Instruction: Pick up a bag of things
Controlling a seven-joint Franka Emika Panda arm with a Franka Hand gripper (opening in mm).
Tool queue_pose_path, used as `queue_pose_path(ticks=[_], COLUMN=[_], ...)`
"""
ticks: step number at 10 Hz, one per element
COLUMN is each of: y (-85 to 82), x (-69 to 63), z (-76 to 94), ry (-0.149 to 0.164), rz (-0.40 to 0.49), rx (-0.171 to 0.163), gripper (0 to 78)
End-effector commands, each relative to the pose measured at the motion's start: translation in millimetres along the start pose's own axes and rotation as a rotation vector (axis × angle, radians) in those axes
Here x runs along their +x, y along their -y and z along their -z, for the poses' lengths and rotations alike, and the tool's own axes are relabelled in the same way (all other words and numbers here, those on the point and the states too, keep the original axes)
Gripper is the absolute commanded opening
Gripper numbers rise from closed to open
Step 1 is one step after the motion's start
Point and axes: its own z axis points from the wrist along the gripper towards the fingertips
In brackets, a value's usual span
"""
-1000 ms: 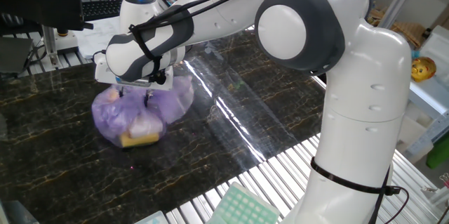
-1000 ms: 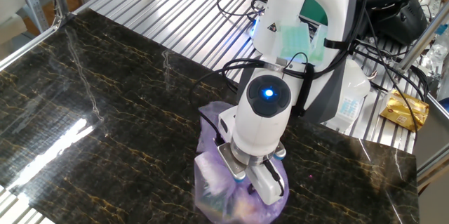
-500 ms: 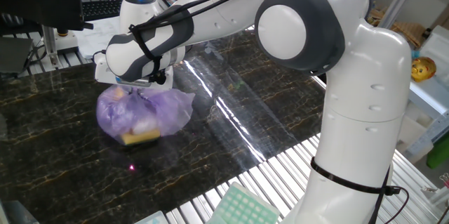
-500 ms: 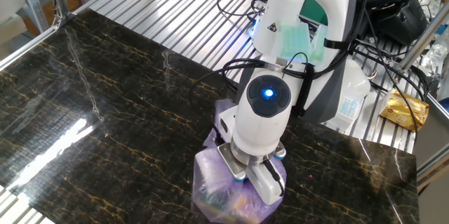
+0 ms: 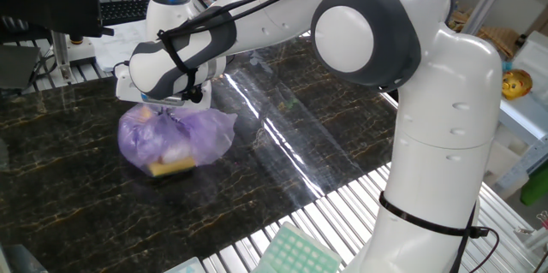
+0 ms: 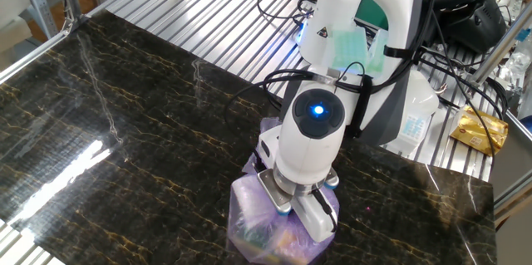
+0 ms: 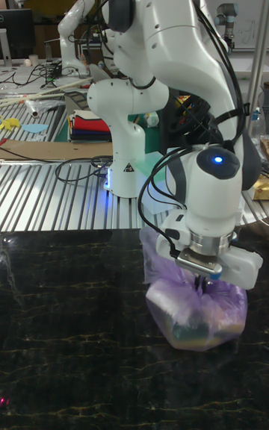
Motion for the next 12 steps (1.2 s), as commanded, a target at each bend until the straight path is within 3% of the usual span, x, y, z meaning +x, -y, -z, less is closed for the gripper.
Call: queue_pose_path(ticks=[1,6,11,12], y=[4.7,1.0,-3.7,-7.3], x=[-7.7,-4.0,4.7,4.7], z=[42.7,54.8,78.2,90.9], ry=[0.0,0.008,0.011,0.005], rz=[0.099,0.103,0.1,0.094], rx=[0.002,-0.001,-0.005,-0.005], gripper=[1.5,1.5,1.5,1.5])
